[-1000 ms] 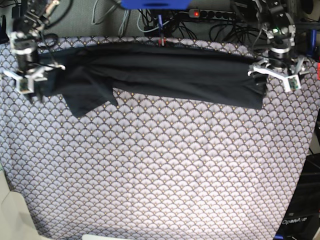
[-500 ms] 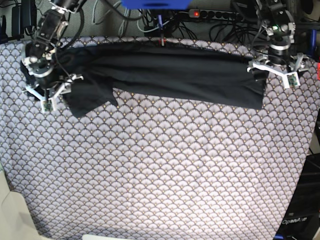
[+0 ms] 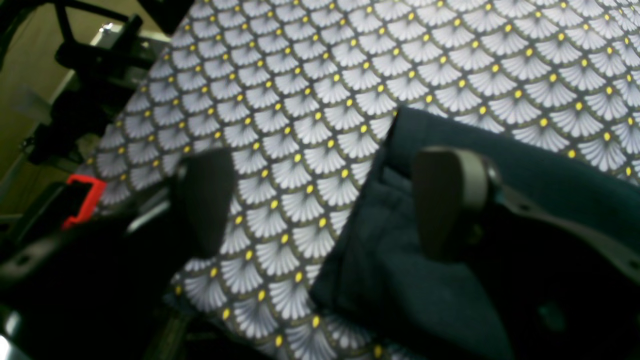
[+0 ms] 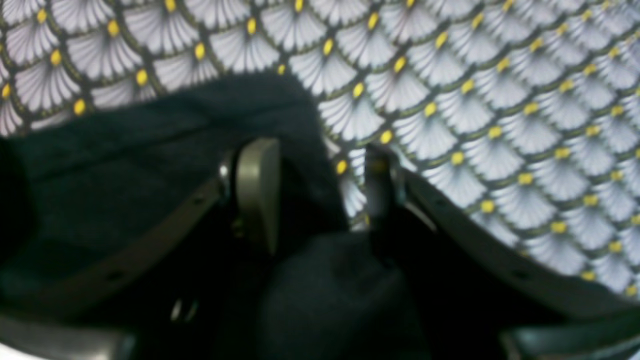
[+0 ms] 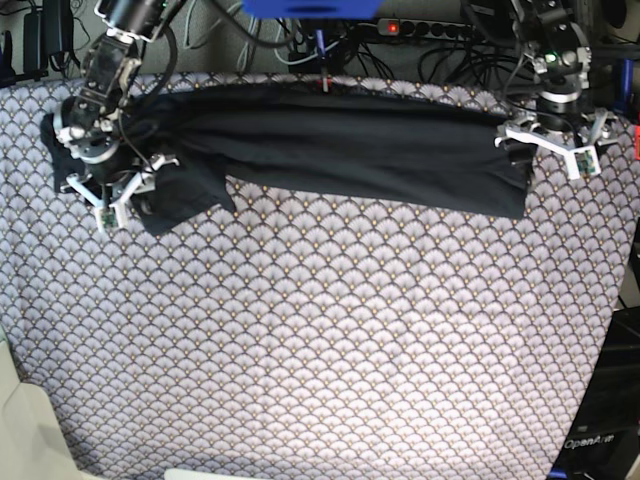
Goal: Fold the T-shirt properly
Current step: 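Grasp the strip end with the right gripper and tuck the sleeve in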
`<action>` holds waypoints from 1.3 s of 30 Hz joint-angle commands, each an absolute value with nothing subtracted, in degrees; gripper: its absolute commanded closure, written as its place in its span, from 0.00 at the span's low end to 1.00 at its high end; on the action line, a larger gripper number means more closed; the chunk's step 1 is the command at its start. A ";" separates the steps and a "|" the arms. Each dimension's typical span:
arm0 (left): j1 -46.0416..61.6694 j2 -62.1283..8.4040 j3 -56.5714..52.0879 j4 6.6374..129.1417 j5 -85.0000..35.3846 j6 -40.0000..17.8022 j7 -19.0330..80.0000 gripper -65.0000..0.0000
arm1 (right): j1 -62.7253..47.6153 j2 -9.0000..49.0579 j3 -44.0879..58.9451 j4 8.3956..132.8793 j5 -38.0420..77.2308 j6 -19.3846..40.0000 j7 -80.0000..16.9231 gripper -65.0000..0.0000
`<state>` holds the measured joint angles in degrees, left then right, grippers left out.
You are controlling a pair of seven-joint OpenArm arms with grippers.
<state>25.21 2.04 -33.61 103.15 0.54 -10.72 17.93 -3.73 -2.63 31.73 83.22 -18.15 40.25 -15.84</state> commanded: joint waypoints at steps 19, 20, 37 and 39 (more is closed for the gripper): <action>25.54 1.80 -33.71 104.13 0.31 -10.51 16.66 0.18 | -3.74 -1.71 31.60 83.03 -17.71 40.00 -14.81 0.66; 25.54 1.80 -33.71 104.13 0.31 -10.51 16.66 0.18 | -3.74 -1.71 31.60 82.95 -17.71 40.00 -14.99 0.70; 25.71 1.80 -33.80 104.40 0.31 -10.51 16.57 0.18 | -9.80 -1.45 26.07 90.77 -17.54 40.00 -10.33 0.96; 25.71 1.80 -33.80 104.40 0.31 -10.51 16.48 0.18 | -10.77 -1.54 25.01 93.14 -17.45 40.00 -10.42 0.96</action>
